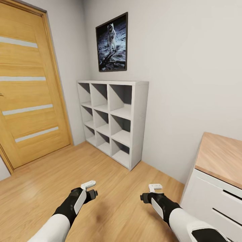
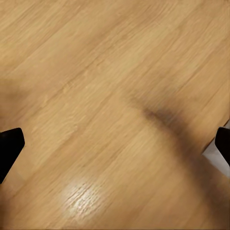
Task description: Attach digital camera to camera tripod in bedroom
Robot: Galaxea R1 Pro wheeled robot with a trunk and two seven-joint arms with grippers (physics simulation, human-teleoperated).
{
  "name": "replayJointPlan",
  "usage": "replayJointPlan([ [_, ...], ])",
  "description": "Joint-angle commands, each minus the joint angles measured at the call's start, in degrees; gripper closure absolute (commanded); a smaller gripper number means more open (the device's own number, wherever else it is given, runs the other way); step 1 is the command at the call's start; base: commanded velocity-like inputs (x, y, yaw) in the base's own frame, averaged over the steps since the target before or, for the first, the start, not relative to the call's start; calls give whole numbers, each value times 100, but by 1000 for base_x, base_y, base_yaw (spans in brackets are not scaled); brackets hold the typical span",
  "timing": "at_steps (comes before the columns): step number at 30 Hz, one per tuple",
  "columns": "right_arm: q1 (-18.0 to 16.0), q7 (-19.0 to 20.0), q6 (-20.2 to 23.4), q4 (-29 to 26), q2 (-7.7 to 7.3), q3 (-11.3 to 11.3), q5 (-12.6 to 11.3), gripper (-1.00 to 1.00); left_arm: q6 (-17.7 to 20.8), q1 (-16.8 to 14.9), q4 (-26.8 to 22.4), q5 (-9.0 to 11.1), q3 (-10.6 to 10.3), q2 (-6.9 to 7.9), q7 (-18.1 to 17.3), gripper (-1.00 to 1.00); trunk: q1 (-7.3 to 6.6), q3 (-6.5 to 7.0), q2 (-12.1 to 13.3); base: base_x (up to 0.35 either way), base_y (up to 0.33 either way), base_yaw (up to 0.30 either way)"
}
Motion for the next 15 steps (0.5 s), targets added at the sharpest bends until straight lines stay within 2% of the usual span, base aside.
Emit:
replayJointPlan([
  [1,-1,-21,-9,-4,-1,44,-34,-100,-1,-2,-5,61,20,-5,39,-100,22,-24,-44,0,0,0],
  [15,-2,29,-159,27,-24,49,13,-100,-117,-2,-51,60,-5,-17,58,-100,329,-276,-606,0,0,0],
])
